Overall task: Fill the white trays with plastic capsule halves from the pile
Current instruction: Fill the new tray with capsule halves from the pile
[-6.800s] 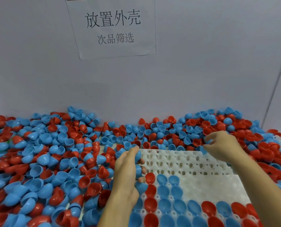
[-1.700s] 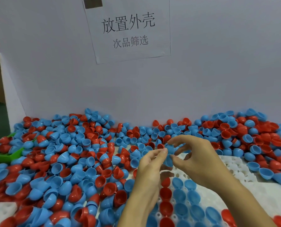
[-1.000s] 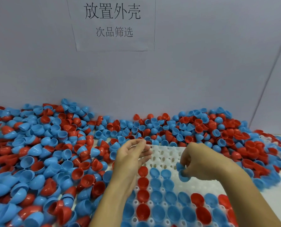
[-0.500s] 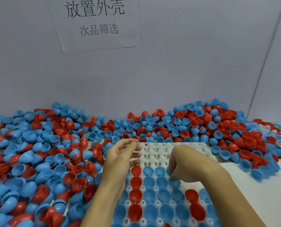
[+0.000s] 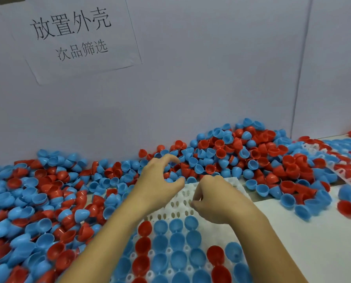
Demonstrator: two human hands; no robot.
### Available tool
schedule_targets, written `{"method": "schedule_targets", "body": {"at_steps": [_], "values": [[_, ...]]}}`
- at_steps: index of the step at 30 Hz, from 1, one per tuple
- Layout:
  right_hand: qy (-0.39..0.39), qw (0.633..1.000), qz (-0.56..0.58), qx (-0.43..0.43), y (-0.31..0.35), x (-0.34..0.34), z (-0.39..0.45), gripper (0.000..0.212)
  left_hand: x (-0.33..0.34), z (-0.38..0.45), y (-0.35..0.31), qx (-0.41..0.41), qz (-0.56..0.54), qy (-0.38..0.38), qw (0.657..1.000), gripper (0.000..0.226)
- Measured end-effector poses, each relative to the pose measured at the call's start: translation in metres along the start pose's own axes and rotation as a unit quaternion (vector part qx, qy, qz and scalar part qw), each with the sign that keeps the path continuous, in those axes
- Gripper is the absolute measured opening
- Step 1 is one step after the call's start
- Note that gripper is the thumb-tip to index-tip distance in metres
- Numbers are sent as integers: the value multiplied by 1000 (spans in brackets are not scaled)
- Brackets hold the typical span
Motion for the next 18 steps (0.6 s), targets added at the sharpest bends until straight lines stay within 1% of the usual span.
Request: {"method": "schedule_targets", "body": {"at_steps": [2,4,6,7,9,11,14,16,18], "values": [[-29,1000,10,6,-6,-4,1,18,24,31,1,-9,48,48,998,49],[-79,997,10,17,-15,-13,1,17,38,61,4,-34,77,50,995,57],[-136,990,18,31,-22,-25,-3,22,48,87,5,-38,148,44,987,66],[-164,985,32,33,-25,-31,-5,23,56,100,5,-35,190,59,979,73],[-206,976,63,29,-26,-40,-8,24,75,119,13,-49,248,120,960,84],[-223,971,83,21,-25,-41,-9,27,85,133,28,-100,274,173,941,92],[-224,970,90,18,-25,-37,-7,28,88,145,45,-172,275,202,924,105],[-220,971,90,22,-27,-34,-5,24,90,147,50,-196,257,197,926,109],[-217,971,95,26,-27,-33,-4,22,89,146,50,-184,261,155,935,104]]}}
Point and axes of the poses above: each hand's wrist, its own z-axis towards the middle knuckle, its own x-axis out of the palm, y = z × x, the point moved 8 cm from there along z, towards the middle knuckle, and after that the axes turned 4 degrees about y, right-handed, at the moved point
